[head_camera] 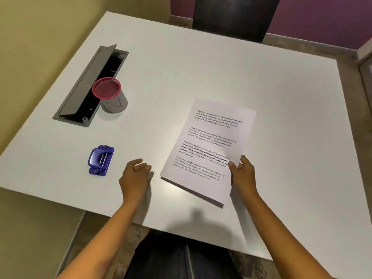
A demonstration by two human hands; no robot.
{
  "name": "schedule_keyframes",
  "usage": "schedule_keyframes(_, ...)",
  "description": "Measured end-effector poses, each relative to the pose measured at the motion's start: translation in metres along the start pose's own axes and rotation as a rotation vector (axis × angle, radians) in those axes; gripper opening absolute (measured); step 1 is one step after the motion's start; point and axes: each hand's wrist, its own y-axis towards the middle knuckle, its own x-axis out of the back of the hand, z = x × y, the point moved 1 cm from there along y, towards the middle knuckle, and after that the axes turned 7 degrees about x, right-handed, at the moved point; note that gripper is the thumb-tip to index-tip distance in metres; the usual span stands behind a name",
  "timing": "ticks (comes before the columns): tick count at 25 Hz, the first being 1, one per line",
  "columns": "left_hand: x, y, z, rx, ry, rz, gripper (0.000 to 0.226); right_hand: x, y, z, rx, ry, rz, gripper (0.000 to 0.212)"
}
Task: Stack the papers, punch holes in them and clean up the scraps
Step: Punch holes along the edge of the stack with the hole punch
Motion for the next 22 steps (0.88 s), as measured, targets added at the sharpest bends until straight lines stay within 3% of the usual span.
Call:
schedule_keyframes(4,0.049,0.033,-0.015,-0.332,0.472,-0.295,0.033,0.006,0.01,-0.011,-0.008,-0.153,0.027,0.029)
schedule_keyframes(6,0.068,0.054,-0.015,-0.387,0.77,-0.455,0.045,0.009,0.013,-0.016,0.004,-0.226,0.019,0.025)
schedule_keyframes(8,0.08,0.071,-0.015,-0.32,0.858,-0.48,0.046,0.011,0.016,-0.021,0.002,-0.273,0.006,0.02)
schedule_keyframes(10,0.086,0.082,-0.013,-0.25,0.829,-0.453,0.038,0.01,0.018,-0.025,-0.004,-0.313,-0.002,0.017)
schedule_keyframes(16,0.091,0.091,-0.016,-0.053,0.403,-0.407,0.027,0.007,0.015,-0.032,0.009,-0.362,-0.006,0.023)
schedule_keyframes(22,0.074,0.079,-0.023,0.022,0.256,-0.337,0.02,0.006,0.009,-0.034,0.038,-0.332,-0.03,0.024)
